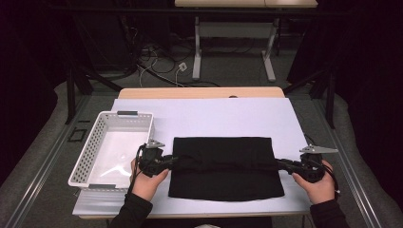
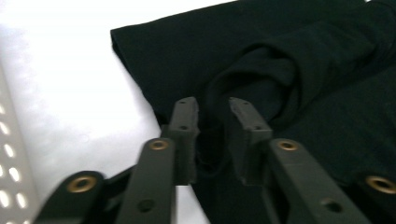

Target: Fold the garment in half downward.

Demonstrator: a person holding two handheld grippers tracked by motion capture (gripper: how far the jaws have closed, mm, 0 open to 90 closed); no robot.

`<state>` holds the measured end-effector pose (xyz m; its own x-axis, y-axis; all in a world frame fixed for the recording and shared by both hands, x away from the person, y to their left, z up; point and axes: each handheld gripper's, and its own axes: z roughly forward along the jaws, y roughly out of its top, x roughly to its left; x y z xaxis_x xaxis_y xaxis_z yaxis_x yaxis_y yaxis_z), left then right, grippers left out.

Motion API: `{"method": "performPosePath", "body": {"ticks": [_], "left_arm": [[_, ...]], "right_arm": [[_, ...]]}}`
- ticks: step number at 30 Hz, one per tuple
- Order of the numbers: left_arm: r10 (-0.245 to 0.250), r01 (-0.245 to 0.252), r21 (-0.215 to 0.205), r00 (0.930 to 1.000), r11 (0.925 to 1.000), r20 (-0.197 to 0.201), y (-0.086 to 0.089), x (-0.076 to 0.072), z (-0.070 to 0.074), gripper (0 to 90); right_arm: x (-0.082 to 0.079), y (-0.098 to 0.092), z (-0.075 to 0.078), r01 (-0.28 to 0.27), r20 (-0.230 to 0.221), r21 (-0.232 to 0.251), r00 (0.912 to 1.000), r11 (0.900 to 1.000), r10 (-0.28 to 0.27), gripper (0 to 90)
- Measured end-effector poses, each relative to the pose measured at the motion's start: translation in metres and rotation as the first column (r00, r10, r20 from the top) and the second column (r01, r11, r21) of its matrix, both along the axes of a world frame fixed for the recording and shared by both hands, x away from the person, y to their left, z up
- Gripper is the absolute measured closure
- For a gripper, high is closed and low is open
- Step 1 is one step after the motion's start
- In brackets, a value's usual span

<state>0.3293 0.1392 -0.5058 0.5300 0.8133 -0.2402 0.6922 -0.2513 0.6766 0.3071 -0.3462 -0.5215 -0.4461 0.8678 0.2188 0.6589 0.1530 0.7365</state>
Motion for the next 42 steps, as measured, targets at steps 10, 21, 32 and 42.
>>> {"method": "performPosePath", "body": {"ticks": [10, 21, 32, 42], "left_arm": [[0.0, 0.001, -0.034, 0.9993, 0.9994, 0.038, -0.014, 0.009, 0.007, 45.1], [-0.029, 0.031, -0.044, 0.9988, 0.9986, 0.04, -0.042, 0.035, 0.004, 40.8], [-0.065, 0.066, -0.049, 0.9975, 0.9966, 0.029, -0.065, 0.059, -0.007, 39.9], [-0.09, 0.089, -0.047, 0.9959, 0.9949, -0.012, -0.074, 0.071, -0.022, 42.9]], "right_arm": [[0.006, 0.017, 0.021, -0.038, 0.054, 0.001, 0.9978, 0.999, 0.038, 53.2], [0.041, 0.054, 0.025, -0.114, 0.056, -0.064, 0.9915, 0.991, 0.118, 51.3], [0.066, 0.074, 0.02, -0.131, 0.048, -0.098, 0.9895, 0.986, 0.137, 51.4], [0.077, 0.082, 0.002, -0.136, -0.023, -0.092, 0.9906, 0.986, 0.135, 51.4]]}}
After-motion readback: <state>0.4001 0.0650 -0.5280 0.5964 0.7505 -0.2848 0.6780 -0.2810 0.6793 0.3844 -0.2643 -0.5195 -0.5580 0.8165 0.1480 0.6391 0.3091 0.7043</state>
